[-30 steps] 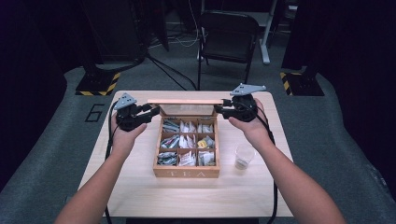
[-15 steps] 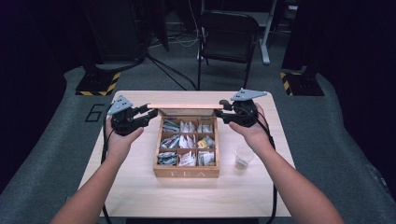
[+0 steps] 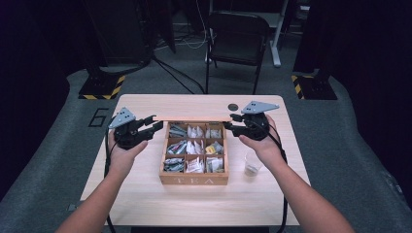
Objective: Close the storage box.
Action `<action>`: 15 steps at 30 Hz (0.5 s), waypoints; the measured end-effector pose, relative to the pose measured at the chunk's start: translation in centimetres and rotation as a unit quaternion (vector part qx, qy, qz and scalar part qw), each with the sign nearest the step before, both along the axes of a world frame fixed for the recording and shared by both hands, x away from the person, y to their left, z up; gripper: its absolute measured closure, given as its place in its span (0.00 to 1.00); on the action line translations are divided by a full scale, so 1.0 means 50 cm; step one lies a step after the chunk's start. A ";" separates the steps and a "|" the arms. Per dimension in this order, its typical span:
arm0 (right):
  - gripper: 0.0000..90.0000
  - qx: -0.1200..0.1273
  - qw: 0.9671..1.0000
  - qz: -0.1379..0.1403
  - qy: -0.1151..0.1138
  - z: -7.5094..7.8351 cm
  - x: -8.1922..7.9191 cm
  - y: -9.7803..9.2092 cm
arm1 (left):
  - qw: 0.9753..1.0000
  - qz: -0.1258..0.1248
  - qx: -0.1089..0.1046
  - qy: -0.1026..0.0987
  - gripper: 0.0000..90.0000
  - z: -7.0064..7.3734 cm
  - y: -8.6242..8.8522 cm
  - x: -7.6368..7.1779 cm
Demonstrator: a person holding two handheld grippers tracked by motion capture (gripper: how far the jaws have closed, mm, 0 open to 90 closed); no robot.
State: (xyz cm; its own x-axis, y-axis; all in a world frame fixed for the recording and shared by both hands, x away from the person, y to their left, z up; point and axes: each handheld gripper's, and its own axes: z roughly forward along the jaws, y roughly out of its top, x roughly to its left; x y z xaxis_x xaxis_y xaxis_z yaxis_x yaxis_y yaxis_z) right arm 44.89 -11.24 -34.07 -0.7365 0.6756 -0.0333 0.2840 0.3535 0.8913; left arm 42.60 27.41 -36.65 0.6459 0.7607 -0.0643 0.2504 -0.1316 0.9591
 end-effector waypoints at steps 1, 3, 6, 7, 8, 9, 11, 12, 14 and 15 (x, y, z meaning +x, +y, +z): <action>0.62 0.000 1.000 0.002 0.000 -0.001 -0.003 0.000 | 1.000 -0.001 0.001 0.002 0.65 -0.001 0.000 -0.002; 0.62 0.000 1.000 0.005 -0.002 -0.002 -0.007 -0.001 | 1.000 0.000 -0.002 0.003 0.65 -0.006 -0.001 -0.008; 0.62 -0.004 1.000 0.006 -0.007 -0.007 -0.016 -0.001 | 1.000 -0.003 0.001 0.002 0.65 -0.011 0.001 -0.014; 0.62 -0.003 1.000 0.005 -0.004 -0.009 -0.019 -0.001 | 1.000 -0.003 0.001 0.004 0.65 -0.013 0.001 -0.016; 0.62 -0.002 1.000 0.007 -0.008 -0.012 -0.021 -0.002 | 1.000 -0.003 0.001 0.004 0.65 -0.015 0.001 -0.018; 0.62 -0.002 1.000 0.008 -0.006 -0.014 -0.024 -0.003 | 1.000 -0.002 0.000 0.003 0.65 -0.017 0.000 -0.020; 0.62 -0.001 1.000 0.010 -0.004 -0.017 -0.028 -0.005 | 1.000 -0.003 -0.002 0.004 0.65 -0.022 0.001 -0.025; 0.62 0.002 1.000 0.011 -0.005 -0.020 -0.030 -0.006 | 1.000 -0.003 -0.002 0.004 0.65 -0.026 0.001 -0.028; 0.62 0.005 1.000 0.011 -0.002 -0.027 -0.037 -0.007 | 1.000 -0.005 -0.002 0.006 0.65 -0.030 0.002 -0.032; 0.62 0.005 1.000 0.012 -0.003 -0.029 -0.038 -0.008 | 1.000 -0.004 -0.001 0.005 0.65 -0.033 0.001 -0.035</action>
